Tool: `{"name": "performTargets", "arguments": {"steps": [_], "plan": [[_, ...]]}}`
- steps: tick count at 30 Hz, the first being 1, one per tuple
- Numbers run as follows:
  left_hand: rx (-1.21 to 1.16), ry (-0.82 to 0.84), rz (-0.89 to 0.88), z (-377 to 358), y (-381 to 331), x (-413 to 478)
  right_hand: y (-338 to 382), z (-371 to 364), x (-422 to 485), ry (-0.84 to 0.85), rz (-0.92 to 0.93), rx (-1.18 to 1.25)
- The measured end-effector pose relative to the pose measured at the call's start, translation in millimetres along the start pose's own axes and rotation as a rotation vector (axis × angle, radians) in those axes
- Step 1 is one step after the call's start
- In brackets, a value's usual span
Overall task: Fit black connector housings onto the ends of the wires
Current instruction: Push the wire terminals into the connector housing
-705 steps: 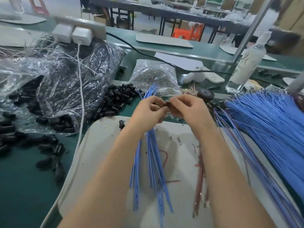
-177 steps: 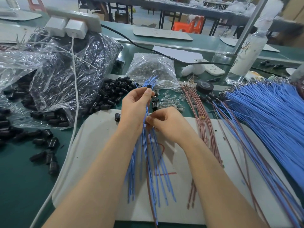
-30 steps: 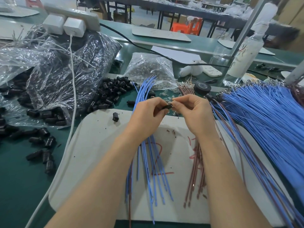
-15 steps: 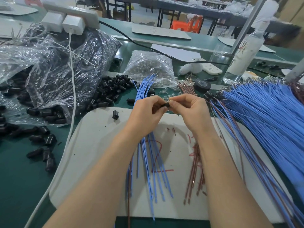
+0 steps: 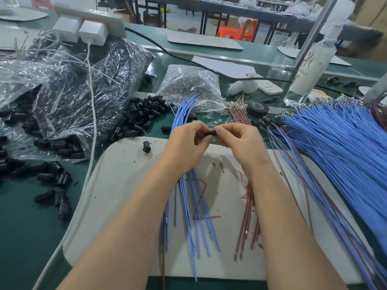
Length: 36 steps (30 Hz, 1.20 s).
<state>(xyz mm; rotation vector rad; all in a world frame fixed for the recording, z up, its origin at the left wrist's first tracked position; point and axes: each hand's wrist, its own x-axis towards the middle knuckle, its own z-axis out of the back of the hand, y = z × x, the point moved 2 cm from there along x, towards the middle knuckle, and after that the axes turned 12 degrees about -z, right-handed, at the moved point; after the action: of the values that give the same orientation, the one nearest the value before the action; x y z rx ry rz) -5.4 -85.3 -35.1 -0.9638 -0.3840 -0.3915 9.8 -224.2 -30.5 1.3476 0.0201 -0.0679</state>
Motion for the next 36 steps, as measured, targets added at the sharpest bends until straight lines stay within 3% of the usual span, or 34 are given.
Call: {"name": "performTargets", "arguments": {"steps": [6, 9, 11, 15, 17, 27, 36], "plan": [[0.104, 0.004, 0.021, 6, 4, 2, 5, -2, 5, -0.092, -0.026, -0.021], [0.099, -0.04, 0.073, 15, 12, 0, 19, 28, 16, -0.268, -0.061, 0.06], [0.021, -0.118, 0.073, 16, 9, 2, 27, 38, 23, -0.373, 0.007, -0.068], [-0.063, -0.185, 0.071, 12, 3, 3, 13, 8, 29, -0.289, 0.007, -0.54], [-0.057, -0.186, 0.072, 13, 5, 2, 2, 1, 30, -0.263, -0.036, -0.646], [-0.132, -0.209, 0.032, 12, 9, 2, -7, -18, 26, -0.176, 0.023, -0.864], [-0.206, -0.201, 0.019, 12, 7, 1, -4, -24, 32, -0.238, 0.016, -0.973]]}}
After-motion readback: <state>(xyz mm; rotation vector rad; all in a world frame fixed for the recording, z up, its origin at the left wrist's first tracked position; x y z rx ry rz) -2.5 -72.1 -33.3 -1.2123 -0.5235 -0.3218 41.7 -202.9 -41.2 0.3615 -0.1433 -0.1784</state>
